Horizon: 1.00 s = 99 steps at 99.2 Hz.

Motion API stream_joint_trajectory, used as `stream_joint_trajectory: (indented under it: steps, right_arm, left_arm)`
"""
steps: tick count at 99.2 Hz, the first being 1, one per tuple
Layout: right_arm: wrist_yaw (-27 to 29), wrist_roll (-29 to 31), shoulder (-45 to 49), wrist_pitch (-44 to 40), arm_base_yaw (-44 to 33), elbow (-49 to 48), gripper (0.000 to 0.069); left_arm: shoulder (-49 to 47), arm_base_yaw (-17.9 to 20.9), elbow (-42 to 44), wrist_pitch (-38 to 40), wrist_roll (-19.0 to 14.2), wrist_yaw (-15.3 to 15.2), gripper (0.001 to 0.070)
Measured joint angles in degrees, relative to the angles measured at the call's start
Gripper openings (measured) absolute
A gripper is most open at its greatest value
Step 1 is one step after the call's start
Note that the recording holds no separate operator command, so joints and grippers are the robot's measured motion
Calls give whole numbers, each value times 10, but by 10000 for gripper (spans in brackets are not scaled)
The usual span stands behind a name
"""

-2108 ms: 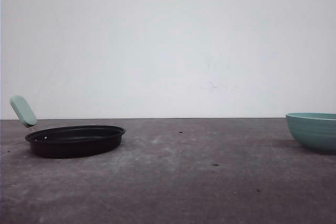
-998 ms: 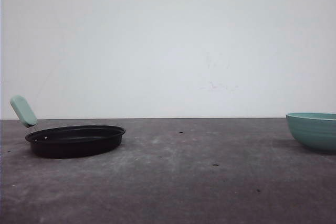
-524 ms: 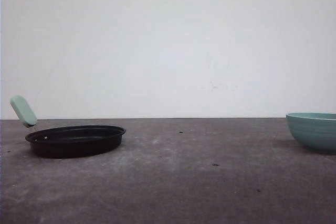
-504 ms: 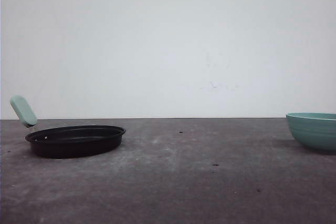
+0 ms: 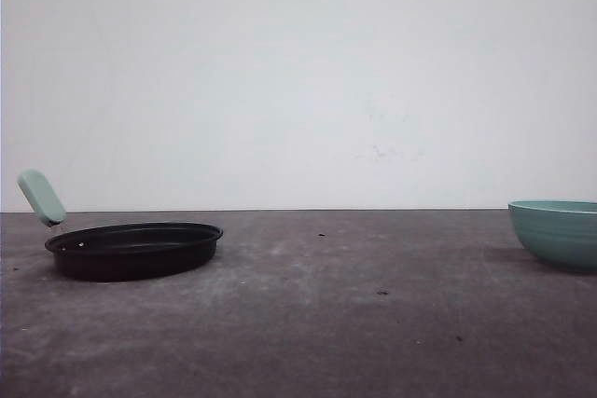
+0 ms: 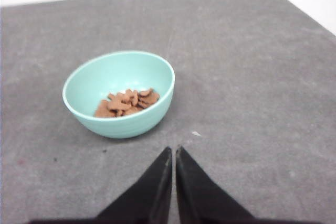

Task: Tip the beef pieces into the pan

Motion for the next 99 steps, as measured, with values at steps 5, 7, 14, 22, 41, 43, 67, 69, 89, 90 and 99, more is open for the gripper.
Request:
stream_joint_trajectory:
  steps: [5, 7, 14, 22, 41, 43, 67, 69, 89, 90, 99]
  right_arm:
    - [3, 3, 0, -4, 0, 0, 9]
    - [4, 3, 0, -6, 0, 0, 9]
    - [21, 6, 0, -7, 0, 0, 9]
    - [25, 9, 0, -7, 0, 0, 9]
    - [17, 33, 0, -6, 0, 0, 9]
    - [16, 34, 0, -6, 0, 0, 9]
    - [-79, 48, 0, 69, 0, 8, 9]
    - [-86, 52, 1, 80, 0, 14, 9]
    - [-89, 87, 52, 107, 0, 132, 9]
    - [-90, 88, 57, 106, 0, 139, 9]
    - [-106, 92, 115, 88, 0, 211, 9]
  left_arm:
    - [0, 0, 0, 0, -5, 0, 26]
    - [0, 0, 0, 0, -9, 0, 26]
    - [0, 0, 0, 0, -19, 1, 26]
    - [0, 0, 0, 0, -30, 1, 26]
    - [0, 0, 0, 0, -40, 14, 25]
    - [0, 0, 0, 0, -40, 16, 25]
    - [8, 0, 9, -5, -90, 29, 25]
    - [12, 0, 13, -5, -96, 30, 25]
    - [117, 0, 126, -17, -117, 38, 25]
    - [125, 0, 134, -18, -116, 38, 25]
    - [202, 0, 211, -21, -97, 40, 25]
